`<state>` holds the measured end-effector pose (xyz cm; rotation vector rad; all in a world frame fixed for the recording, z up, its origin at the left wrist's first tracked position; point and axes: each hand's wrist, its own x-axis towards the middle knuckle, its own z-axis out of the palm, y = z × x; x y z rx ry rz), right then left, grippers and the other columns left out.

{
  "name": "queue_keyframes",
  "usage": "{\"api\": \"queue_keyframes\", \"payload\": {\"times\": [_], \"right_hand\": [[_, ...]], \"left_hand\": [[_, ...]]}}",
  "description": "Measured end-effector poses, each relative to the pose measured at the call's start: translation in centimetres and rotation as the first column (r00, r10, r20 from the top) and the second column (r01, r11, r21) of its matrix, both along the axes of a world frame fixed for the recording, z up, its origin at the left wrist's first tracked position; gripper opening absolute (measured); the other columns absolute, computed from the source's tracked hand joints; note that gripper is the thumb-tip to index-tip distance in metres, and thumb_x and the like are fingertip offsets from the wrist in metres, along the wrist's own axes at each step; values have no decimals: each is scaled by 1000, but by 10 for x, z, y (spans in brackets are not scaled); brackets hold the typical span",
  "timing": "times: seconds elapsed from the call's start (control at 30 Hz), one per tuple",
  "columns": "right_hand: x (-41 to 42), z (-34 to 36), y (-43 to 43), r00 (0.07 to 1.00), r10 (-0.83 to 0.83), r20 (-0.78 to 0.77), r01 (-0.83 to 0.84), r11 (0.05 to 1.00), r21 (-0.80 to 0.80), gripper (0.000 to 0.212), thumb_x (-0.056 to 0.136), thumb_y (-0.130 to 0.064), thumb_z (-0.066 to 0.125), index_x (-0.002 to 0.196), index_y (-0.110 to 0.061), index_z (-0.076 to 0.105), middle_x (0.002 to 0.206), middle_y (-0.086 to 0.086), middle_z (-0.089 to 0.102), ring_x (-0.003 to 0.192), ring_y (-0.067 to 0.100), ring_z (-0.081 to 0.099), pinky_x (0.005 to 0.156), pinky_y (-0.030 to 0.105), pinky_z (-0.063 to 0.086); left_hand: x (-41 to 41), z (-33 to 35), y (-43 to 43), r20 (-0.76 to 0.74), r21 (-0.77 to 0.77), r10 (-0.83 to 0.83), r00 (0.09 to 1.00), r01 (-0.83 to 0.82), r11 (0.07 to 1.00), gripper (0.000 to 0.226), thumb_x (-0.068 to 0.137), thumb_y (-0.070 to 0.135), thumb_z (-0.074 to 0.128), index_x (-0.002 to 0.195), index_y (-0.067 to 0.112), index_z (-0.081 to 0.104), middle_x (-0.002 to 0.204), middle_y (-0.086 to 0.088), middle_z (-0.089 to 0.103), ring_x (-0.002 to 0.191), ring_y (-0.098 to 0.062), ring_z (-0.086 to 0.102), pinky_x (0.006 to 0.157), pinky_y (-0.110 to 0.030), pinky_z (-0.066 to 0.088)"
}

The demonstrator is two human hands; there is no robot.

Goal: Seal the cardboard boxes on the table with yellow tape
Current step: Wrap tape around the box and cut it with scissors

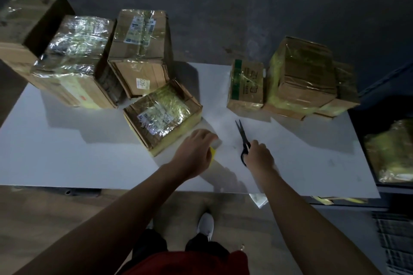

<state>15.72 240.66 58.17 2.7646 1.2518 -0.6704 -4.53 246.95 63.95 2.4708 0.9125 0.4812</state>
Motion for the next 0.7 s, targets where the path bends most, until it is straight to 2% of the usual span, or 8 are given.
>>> {"api": "queue_keyframes", "payload": {"times": [0.1, 0.17, 0.3, 0.37, 0.47, 0.53, 0.63, 0.7], "right_hand": [[-7, 0, 3, 999, -31, 10, 31, 997, -71, 32, 100, -24, 47, 125, -5, 47, 122, 17, 55, 111, 33, 56, 86, 37, 46], [-10, 1, 5, 999, -21, -50, 17, 997, -79, 31, 97, -24, 51, 119, -2, 51, 116, 16, 59, 108, 32, 58, 83, 35, 47], [-14, 12, 18, 937, 1, -350, -7, 1000, -14, 20, 85, -18, 62, 95, 0, 63, 84, 14, 65, 81, 30, 66, 62, 29, 50], [-19, 23, 29, 854, -4, -521, 39, 998, 57, 15, 84, -12, 63, 96, -3, 63, 85, 14, 66, 75, 26, 67, 61, 28, 54], [-27, 43, 44, 721, 36, -692, 76, 989, 130, 27, 84, -5, 64, 110, -8, 58, 93, 10, 66, 81, 24, 68, 65, 26, 57], [-29, 52, 53, 642, 118, -757, 4, 988, 157, 32, 84, -4, 66, 115, -5, 58, 97, 13, 68, 86, 25, 69, 70, 29, 57], [-30, 63, 67, 598, 244, -763, -181, 969, 168, 31, 87, 2, 60, 116, -6, 57, 97, 12, 67, 81, 23, 66, 67, 25, 56], [-31, 72, 77, 596, 286, -750, -259, 953, 157, 34, 87, 4, 57, 117, -12, 56, 92, 7, 64, 73, 17, 61, 60, 21, 52]], "left_hand": [[4, 0, -1, 4, 1, 20, 1000, -20, 1000, 35, 77, 1, 54, 111, 3, 64, 109, -15, 63, 104, -34, 58, 81, -36, 45], [3, 1, -2, 4, -2, 52, 999, -52, 999, 34, 79, 0, 55, 111, 4, 64, 110, -14, 62, 104, -33, 55, 78, -36, 45], [-8, 0, -5, -4, 17, 207, 978, -207, 978, 22, 82, 3, 56, 102, 7, 63, 99, -11, 60, 88, -27, 55, 63, -33, 43], [-16, 1, -7, -30, -86, 363, 931, -364, 927, 10, 86, 9, 57, 96, 11, 58, 91, -6, 58, 76, -21, 54, 58, -28, 37], [-28, -1, -9, -181, -330, 593, 785, -616, 715, 11, 89, 23, 53, 87, 13, 49, 75, -2, 56, 66, -22, 52, 56, -31, 40], [-36, -6, -8, -255, -544, 671, 696, -677, 496, 23, 87, 31, 52, 83, 8, 53, 73, -6, 59, 67, -25, 56, 59, -33, 45], [-40, -10, -3, -228, -887, 811, 539, -458, 55, 33, 92, 29, 54, 98, -3, 58, 79, -15, 65, 68, -27, 63, 60, -34, 54], [-39, -9, 1, -235, -952, 849, 473, -288, -103, 31, 93, 30, 60, 104, 3, 52, 87, -18, 64, 74, -28, 65, 65, -38, 57]]}}
